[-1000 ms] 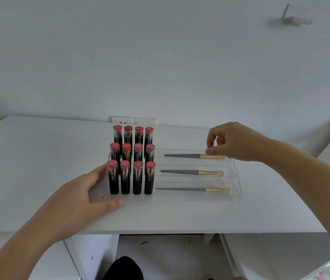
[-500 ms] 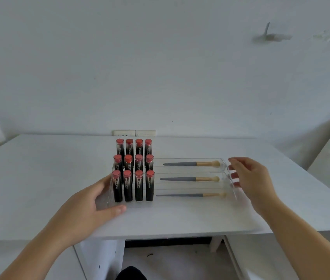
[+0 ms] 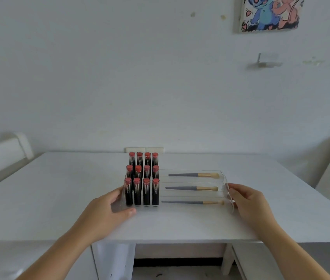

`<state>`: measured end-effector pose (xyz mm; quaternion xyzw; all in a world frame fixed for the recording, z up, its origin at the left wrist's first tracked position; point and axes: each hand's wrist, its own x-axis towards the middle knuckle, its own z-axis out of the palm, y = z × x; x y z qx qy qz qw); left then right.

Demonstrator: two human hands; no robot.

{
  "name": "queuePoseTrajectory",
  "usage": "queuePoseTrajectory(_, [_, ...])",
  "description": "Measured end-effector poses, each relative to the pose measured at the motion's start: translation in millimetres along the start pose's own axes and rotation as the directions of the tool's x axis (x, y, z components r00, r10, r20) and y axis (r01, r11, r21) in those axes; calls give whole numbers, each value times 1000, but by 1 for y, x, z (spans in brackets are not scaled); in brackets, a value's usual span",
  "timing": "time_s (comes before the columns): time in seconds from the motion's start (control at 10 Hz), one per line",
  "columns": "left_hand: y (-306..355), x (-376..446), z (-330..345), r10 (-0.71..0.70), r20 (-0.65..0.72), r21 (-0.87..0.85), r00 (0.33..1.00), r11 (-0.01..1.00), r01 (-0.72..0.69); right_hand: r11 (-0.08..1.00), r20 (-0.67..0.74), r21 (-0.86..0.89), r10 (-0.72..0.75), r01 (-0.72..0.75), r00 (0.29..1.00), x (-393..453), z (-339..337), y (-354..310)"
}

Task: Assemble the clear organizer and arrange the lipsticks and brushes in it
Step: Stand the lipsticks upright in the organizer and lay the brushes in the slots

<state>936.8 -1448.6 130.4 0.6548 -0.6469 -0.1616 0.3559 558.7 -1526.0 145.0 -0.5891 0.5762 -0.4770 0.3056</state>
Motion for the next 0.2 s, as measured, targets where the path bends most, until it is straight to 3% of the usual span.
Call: queuePoseTrajectory(0.2, [-2,-1,-3,-1,43,35,999,999,0,1000,-59,22,5,-4,998,-10,-4,-3])
